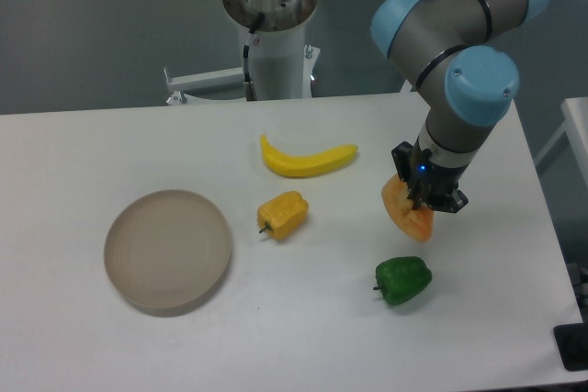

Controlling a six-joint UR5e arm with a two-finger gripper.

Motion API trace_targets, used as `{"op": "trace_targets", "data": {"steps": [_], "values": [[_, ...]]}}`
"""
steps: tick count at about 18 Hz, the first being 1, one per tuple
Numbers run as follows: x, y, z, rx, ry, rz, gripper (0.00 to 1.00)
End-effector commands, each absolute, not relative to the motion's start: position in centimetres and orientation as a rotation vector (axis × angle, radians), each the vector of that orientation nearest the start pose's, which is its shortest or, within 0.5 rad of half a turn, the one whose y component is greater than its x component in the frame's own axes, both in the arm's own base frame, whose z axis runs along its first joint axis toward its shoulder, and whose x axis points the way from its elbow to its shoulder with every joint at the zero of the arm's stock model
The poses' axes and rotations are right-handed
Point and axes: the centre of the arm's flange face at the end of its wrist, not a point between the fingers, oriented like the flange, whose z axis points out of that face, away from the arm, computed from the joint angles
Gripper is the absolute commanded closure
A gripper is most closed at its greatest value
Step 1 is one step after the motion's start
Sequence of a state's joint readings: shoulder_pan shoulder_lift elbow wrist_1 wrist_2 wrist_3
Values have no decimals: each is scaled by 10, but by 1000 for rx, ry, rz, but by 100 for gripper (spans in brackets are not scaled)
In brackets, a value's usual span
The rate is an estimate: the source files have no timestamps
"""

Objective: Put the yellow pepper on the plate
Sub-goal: 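Carry the held orange triangular item over to the beige plate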

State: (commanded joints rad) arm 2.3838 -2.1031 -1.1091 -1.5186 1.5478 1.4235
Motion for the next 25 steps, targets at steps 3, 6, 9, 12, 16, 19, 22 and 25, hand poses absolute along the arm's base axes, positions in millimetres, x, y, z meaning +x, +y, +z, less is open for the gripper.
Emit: {"op": "trace_targets", "data": {"steps": [3, 6, 9, 12, 16, 19, 22, 25], "values": [[-417, 585, 399, -2982, 942, -43, 96], [-416, 583, 405, -2975, 932, -39, 97], [-388, 602, 398, -2957, 956, -71, 97], [-352, 624, 396, -2972, 923, -76, 97], [-296, 649, 400, -2960, 901, -102, 98], [-231, 667, 405, -2954, 877, -130, 98], [-175, 671, 391, -2988, 869, -179, 98], [-121, 682, 378, -3014, 870, -205, 96]]}}
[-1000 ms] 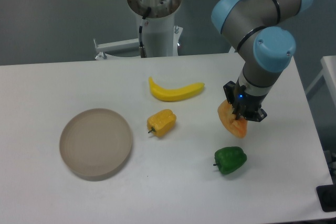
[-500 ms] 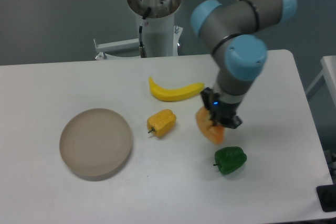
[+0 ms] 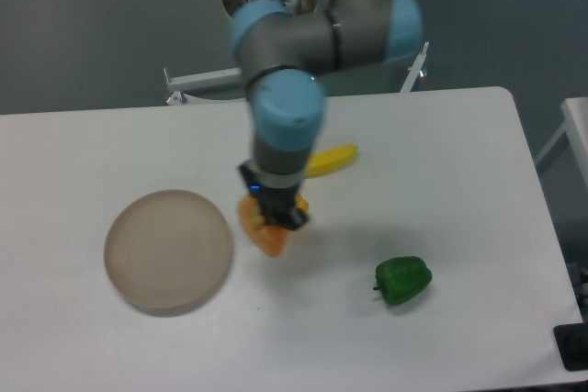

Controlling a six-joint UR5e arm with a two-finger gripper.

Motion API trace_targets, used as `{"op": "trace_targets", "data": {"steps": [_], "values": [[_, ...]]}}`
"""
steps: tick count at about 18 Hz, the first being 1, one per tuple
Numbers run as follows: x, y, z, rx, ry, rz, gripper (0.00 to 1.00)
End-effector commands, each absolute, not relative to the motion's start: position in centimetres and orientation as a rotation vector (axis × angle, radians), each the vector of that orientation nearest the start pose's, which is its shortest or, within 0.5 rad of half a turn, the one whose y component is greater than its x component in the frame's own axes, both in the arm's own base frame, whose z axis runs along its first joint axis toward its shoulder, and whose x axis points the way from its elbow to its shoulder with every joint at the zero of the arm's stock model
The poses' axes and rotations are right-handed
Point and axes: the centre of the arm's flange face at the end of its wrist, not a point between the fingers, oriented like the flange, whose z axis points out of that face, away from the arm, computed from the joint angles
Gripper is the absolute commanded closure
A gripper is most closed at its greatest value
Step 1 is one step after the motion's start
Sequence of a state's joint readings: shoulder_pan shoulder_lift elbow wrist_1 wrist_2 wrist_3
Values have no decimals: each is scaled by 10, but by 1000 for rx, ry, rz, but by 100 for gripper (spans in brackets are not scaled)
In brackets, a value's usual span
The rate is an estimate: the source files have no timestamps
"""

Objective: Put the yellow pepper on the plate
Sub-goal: 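Carry the held orange triangular item over to the beige plate, then lower the orange item onto the plate and open the gripper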

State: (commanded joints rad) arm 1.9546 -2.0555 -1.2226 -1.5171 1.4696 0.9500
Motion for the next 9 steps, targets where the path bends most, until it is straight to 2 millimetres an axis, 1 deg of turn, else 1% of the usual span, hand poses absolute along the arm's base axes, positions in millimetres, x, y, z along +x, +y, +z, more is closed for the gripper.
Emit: {"op": "trace_targets", "data": {"steps": [1, 3, 5, 7, 8, 9], "values": [[-101, 688, 374, -3027, 834, -201, 95], [-81, 702, 364, -3001, 825, -166, 94], [-68, 712, 352, -2981, 848, -154, 94], [-53, 717, 332, -3006, 850, -179, 94], [-43, 719, 327, -3008, 867, -186, 92], [-40, 720, 325, -3009, 875, -188, 88]]}}
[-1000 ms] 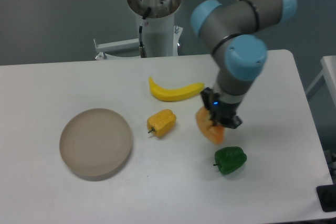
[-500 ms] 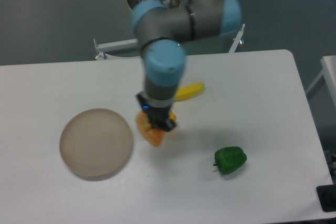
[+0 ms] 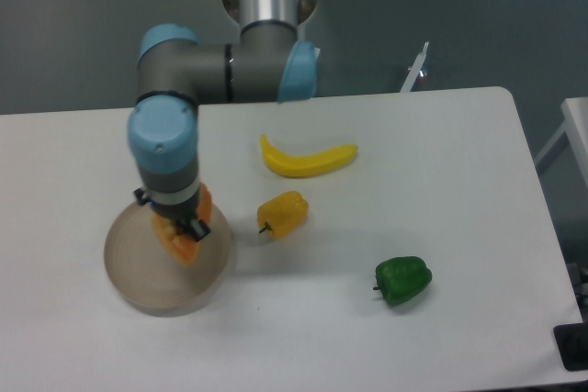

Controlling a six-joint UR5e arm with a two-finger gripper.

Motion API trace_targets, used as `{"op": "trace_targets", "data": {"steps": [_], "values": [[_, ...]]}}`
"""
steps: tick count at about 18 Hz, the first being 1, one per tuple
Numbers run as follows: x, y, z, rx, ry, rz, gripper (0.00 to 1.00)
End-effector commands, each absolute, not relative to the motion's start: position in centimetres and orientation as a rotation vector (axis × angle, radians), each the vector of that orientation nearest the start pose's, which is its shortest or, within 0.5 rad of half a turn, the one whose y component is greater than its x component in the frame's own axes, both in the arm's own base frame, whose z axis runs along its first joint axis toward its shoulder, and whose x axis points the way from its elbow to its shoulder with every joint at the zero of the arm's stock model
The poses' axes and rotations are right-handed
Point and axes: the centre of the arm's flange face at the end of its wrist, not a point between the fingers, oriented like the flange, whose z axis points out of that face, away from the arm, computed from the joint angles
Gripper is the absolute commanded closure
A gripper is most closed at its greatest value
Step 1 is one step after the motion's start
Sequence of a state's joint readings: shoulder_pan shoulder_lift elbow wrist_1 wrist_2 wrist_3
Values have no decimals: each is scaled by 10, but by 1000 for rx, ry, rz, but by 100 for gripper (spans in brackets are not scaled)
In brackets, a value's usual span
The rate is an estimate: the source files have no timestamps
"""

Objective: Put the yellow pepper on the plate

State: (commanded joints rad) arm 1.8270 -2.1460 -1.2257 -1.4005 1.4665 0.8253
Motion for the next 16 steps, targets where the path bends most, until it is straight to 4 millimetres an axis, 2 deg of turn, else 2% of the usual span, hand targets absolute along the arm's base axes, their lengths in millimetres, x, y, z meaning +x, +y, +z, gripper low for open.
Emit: {"op": "trace_targets", "data": {"steps": [2, 3, 4, 6, 9, 10, 11, 14, 16], "values": [[-39, 721, 316, -3013, 888, -200, 59], [-39, 723, 315, -3003, 885, -198, 41], [-39, 726, 315, -2987, 875, -178, 4], [-34, 727, 314, -2971, 846, -157, 0], [-39, 728, 333, -2951, 833, -114, 0], [-48, 728, 341, -2941, 822, -99, 0], [-68, 724, 351, -2942, 780, -85, 0], [-133, 710, 363, -2959, 658, -69, 0], [-184, 696, 370, -2964, 591, -52, 0]]}}
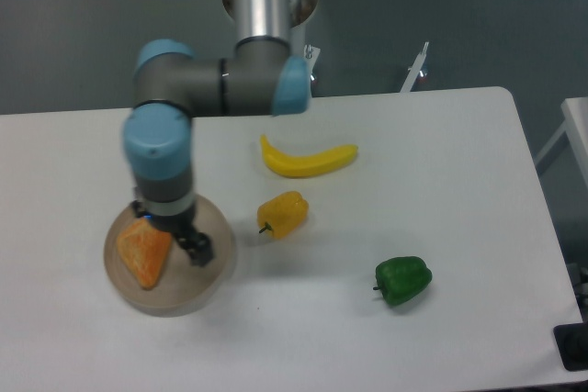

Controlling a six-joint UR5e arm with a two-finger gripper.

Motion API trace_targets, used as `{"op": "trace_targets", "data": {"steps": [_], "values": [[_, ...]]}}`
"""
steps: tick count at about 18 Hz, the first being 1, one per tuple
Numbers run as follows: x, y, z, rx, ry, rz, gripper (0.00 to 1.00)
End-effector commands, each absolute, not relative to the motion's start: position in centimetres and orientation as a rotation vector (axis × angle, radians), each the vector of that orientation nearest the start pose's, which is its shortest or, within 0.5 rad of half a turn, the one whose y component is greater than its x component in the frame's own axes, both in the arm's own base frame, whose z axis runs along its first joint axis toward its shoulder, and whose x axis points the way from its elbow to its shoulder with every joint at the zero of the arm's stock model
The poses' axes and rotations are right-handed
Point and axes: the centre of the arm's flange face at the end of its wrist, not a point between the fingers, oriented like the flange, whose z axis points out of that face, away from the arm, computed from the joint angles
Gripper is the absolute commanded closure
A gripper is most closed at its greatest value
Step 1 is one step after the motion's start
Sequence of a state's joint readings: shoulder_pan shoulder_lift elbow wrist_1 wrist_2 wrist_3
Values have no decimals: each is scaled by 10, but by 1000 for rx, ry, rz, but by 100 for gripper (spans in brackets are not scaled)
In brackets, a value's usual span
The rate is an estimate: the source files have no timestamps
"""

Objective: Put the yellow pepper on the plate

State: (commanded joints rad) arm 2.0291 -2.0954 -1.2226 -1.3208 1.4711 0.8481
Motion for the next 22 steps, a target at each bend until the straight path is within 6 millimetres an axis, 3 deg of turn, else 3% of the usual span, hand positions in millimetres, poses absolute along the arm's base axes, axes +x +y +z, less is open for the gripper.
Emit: {"op": "trace_targets", "data": {"steps": [3, 8, 11, 13, 15, 22], "values": [[-256, 670, 389, -2926, 655, 3, 0], [-328, 634, 388, -2937, 708, 5, 0], [-353, 608, 387, -2998, 929, -3, 0], [-376, 591, 400, -2977, 999, 24, 0], [-388, 591, 404, -2953, 1056, 44, 0], [-397, 585, 397, -2960, 1074, 38, 0]]}}
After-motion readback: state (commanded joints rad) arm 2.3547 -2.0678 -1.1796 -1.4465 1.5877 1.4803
